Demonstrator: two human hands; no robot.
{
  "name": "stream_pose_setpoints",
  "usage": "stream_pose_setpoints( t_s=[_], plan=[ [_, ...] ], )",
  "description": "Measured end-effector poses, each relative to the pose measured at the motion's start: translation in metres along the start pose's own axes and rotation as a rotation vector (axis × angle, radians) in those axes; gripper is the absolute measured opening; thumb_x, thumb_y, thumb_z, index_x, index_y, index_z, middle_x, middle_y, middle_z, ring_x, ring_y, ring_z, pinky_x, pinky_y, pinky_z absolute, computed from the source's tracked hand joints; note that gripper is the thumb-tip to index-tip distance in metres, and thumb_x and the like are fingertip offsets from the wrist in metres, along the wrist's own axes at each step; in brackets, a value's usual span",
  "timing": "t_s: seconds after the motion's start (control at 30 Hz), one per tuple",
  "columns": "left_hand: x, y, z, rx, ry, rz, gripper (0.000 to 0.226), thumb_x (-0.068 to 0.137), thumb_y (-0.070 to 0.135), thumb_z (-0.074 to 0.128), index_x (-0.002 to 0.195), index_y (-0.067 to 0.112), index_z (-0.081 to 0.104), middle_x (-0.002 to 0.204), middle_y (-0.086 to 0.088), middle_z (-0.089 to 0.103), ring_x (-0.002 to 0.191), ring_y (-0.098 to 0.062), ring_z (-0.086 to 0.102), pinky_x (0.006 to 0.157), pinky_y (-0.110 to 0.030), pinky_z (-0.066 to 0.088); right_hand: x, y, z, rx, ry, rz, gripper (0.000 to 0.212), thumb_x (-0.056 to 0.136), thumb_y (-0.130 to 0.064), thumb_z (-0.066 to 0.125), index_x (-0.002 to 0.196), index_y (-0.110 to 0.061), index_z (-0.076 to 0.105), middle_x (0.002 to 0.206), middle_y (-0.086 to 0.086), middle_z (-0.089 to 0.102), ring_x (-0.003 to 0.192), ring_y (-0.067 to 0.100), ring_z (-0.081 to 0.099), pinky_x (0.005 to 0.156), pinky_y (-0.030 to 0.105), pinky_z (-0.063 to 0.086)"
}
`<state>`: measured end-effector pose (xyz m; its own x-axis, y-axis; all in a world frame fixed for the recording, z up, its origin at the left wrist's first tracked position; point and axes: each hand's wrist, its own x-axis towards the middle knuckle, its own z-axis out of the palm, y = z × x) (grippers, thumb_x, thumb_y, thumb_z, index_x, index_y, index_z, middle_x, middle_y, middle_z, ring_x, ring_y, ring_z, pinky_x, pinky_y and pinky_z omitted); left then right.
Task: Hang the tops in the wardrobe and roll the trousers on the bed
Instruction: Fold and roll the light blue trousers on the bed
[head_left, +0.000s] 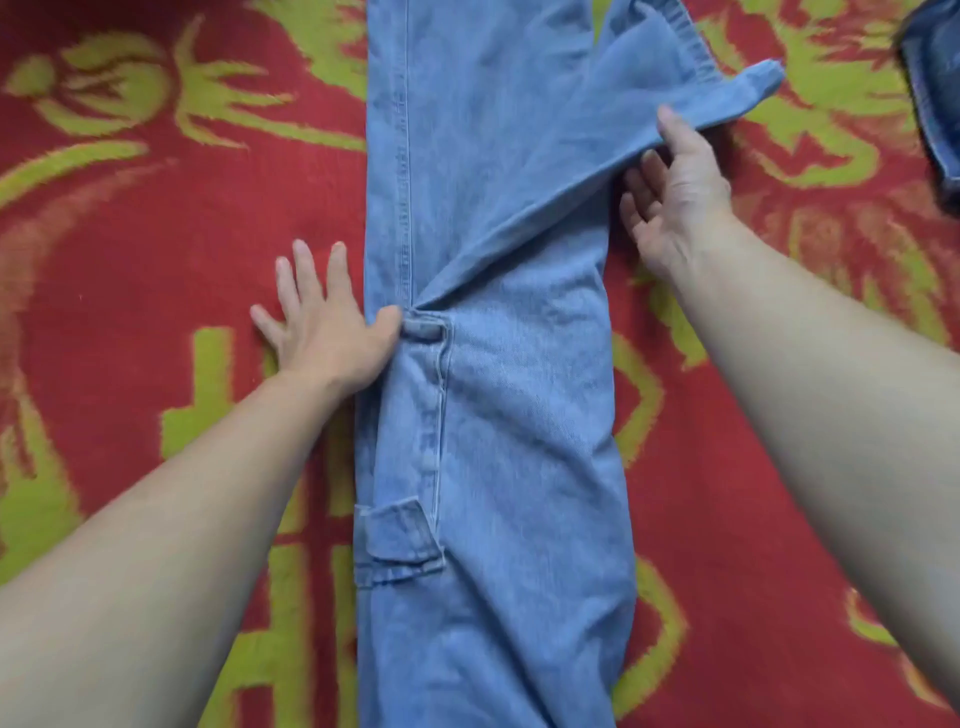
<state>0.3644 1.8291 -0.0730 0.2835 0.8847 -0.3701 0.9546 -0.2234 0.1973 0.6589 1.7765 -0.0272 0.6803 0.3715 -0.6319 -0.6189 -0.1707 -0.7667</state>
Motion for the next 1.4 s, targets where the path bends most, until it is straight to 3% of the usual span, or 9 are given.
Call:
stream_pose_setpoints(
  t_s=[0.13, 0.23, 0.37, 0.47, 0.6, 0.67, 0.8, 1.03, 1.4],
  plan=[
    [0.013, -0.015, 0.025, 0.056, -0.086, -0.011, 0.09, 0.08, 0.065, 0.023, 0.152, 0.033, -0.02, 0.157, -0.001, -0.034, 0.145, -0.021, -0.028, 0.112, -0.064, -0.01, 0.02, -0.004, 0.037, -0.316, 0.074, -0.141, 0.017, 0.088, -0.019, 0.062, 0.105, -0.022, 0.06, 0.095, -0.005, 0.07, 0.071, 0.013, 0.068, 0.055, 0.024, 0.053],
    [0.018, -0.022, 0.03, 0.029, -0.135, 0.002, 0.091, 0.07, 0.068, 0.011, 0.145, 0.039, -0.031, 0.147, 0.007, -0.047, 0.134, -0.012, -0.043, 0.109, -0.063, -0.015, 0.025, -0.015, 0.077, -0.521, 0.115, -0.453, 0.026, 0.09, -0.012, 0.051, 0.105, -0.026, 0.067, 0.105, -0.008, 0.072, 0.098, 0.015, 0.065, 0.086, 0.026, 0.053],
    [0.02, -0.025, 0.025, 0.007, -0.201, 0.008, 0.084, 0.073, 0.067, 0.012, 0.128, 0.047, -0.048, 0.131, 0.012, -0.062, 0.119, -0.008, -0.059, 0.108, -0.063, -0.019, 0.026, -0.036, 0.161, -0.726, -0.053, -0.622, 0.041, 0.096, -0.009, 0.048, 0.06, -0.023, 0.034, 0.066, -0.011, 0.045, 0.067, 0.004, 0.032, 0.062, 0.015, 0.03],
    [0.018, -0.023, 0.022, 0.0, -0.226, 0.014, 0.078, 0.071, 0.067, 0.004, 0.121, 0.049, -0.053, 0.129, 0.011, -0.064, 0.115, -0.009, -0.061, 0.107, -0.062, -0.019, 0.023, -0.019, 0.206, -0.917, -0.305, -0.608, 0.023, 0.105, -0.02, 0.038, 0.089, -0.022, 0.055, 0.088, -0.008, 0.05, 0.078, 0.01, 0.048, 0.071, 0.013, 0.04],
    [0.017, -0.022, 0.023, -0.006, -0.238, -0.009, 0.076, 0.071, 0.063, 0.002, 0.123, 0.048, -0.052, 0.137, 0.009, -0.059, 0.124, -0.011, -0.055, 0.107, -0.062, -0.02, 0.015, 0.016, 0.198, -1.248, -0.582, -0.649, 0.03, 0.108, -0.023, 0.032, 0.132, -0.014, 0.046, 0.107, -0.001, 0.054, 0.107, 0.018, 0.056, 0.1, 0.028, 0.038],
    [0.017, -0.021, 0.024, -0.007, -0.239, -0.009, 0.076, 0.072, 0.063, 0.002, 0.123, 0.048, -0.052, 0.137, 0.008, -0.059, 0.125, -0.013, -0.054, 0.105, -0.061, -0.023, 0.009, 0.027, 0.174, -1.278, -0.558, -0.777, 0.039, 0.106, -0.017, 0.036, 0.142, -0.007, 0.045, 0.136, 0.009, 0.051, 0.13, 0.021, 0.047, 0.109, 0.025, 0.031],
    [0.018, -0.021, 0.024, -0.007, -0.223, 0.009, 0.076, 0.075, 0.065, 0.005, 0.122, 0.048, -0.052, 0.133, 0.011, -0.062, 0.118, -0.01, -0.06, 0.097, -0.053, -0.031, -0.026, 0.055, 0.115, -1.167, -0.479, -0.927, 0.037, 0.1, -0.011, 0.045, 0.135, -0.004, 0.056, 0.143, 0.019, 0.046, 0.133, 0.031, 0.046, 0.112, 0.038, 0.034],
    [0.019, -0.029, 0.036, -0.034, -0.111, 0.039, 0.078, 0.08, 0.067, 0.012, 0.136, 0.049, -0.039, 0.143, 0.013, -0.049, 0.132, -0.007, -0.044, 0.108, -0.062, -0.017, -0.106, 0.108, 0.026, -1.353, -0.483, -1.037, 0.041, 0.099, -0.016, 0.051, 0.14, -0.009, 0.055, 0.153, 0.018, 0.038, 0.145, 0.036, 0.032, 0.114, 0.052, 0.029],
    [0.006, -0.025, 0.025, -0.247, 0.176, 0.081, 0.05, 0.103, 0.032, 0.031, 0.153, 0.035, 0.027, 0.165, 0.006, 0.005, 0.151, -0.016, -0.002, 0.114, -0.056, -0.006, -0.118, 0.177, 0.008, -1.859, -0.655, -0.892, 0.066, 0.102, -0.054, 0.023, 0.158, -0.031, -0.002, 0.166, 0.001, -0.012, 0.152, 0.026, -0.013, 0.122, 0.048, -0.008]
  ],
)
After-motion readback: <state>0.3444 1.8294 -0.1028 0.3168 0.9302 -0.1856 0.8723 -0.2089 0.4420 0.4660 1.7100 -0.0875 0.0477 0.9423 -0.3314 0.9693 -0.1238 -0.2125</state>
